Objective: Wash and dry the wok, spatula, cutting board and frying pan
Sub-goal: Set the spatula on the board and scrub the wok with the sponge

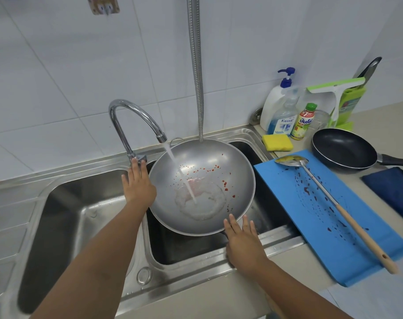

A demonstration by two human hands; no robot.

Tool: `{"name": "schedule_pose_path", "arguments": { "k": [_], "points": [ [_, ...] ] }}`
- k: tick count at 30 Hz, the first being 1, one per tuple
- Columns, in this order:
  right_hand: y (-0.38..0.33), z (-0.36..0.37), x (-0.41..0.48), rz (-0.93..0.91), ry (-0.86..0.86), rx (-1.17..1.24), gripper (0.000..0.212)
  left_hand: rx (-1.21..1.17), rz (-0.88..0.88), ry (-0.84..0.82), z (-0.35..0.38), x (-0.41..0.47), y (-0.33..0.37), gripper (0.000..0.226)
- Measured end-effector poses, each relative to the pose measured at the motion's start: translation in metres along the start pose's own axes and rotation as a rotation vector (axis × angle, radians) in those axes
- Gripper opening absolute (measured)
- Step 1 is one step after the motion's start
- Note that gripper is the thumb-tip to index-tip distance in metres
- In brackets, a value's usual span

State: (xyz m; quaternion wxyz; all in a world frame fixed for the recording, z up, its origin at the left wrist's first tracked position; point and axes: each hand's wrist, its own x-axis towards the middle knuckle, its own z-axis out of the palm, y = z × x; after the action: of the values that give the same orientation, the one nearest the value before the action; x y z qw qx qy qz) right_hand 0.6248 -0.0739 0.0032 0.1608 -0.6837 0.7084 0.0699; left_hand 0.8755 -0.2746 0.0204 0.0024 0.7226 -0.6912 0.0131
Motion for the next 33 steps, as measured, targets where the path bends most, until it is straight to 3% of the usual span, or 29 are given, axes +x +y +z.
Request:
{"name": "schedule_pose_path", "arguments": {
  "k": [33],
  "points": [
    [0.0082,0.0024,0.0031,-0.036,-0.018,0.171,0.063,-0.082,-0.012,-0.045,0.0097,-0.0094,-0.0001,0.082]
  ]
}}
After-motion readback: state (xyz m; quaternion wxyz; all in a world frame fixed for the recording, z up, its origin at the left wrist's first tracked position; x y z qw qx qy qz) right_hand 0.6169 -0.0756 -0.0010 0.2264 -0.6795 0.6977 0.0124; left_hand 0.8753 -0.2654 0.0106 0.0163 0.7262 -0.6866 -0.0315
